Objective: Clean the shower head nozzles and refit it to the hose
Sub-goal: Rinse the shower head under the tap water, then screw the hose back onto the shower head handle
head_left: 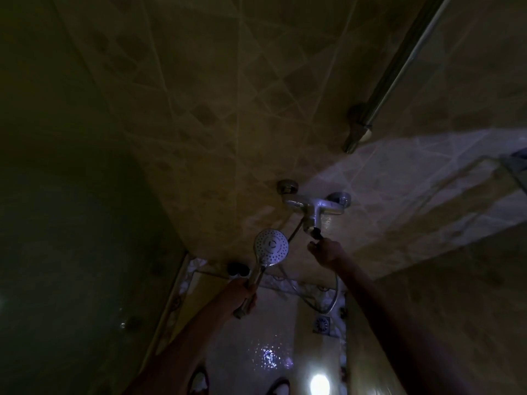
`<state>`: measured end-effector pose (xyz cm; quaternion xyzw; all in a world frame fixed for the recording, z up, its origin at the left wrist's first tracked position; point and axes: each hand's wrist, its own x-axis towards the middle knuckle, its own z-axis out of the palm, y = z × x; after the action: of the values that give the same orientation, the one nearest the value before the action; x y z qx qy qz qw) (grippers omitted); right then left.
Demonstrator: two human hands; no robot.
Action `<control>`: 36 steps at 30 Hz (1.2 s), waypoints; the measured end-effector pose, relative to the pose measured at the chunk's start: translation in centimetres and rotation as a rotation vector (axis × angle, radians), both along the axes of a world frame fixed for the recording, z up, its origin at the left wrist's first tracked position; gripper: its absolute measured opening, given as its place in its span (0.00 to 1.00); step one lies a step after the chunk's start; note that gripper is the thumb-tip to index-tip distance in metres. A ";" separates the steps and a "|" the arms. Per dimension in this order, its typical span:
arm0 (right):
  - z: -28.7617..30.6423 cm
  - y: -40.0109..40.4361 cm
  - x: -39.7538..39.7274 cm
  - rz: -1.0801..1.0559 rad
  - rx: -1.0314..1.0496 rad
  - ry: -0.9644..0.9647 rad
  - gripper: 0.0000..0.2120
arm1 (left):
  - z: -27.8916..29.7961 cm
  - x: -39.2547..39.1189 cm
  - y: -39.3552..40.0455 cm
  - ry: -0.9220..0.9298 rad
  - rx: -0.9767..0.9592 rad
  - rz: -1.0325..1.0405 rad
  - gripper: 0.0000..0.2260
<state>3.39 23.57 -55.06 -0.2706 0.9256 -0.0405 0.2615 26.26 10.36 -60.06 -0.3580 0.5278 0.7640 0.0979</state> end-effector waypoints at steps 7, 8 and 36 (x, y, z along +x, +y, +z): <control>1.5 1.1 1.1 -0.132 -0.163 -0.142 0.19 | 1.1 -0.1 1.0 -0.011 -0.029 0.012 0.10; 1.8 1.3 1.5 -0.164 -0.204 -0.179 0.17 | 1.4 0.0 1.0 0.002 -0.031 -0.008 0.09; 12.1 2.9 12.3 -0.303 -1.110 -0.319 0.17 | 13.0 1.0 0.8 0.431 0.060 0.020 0.11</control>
<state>15.68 26.44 -42.98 -0.2224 0.7435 -0.5953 0.2082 27.24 11.14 -47.09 -0.1886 0.5097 0.8393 -0.0143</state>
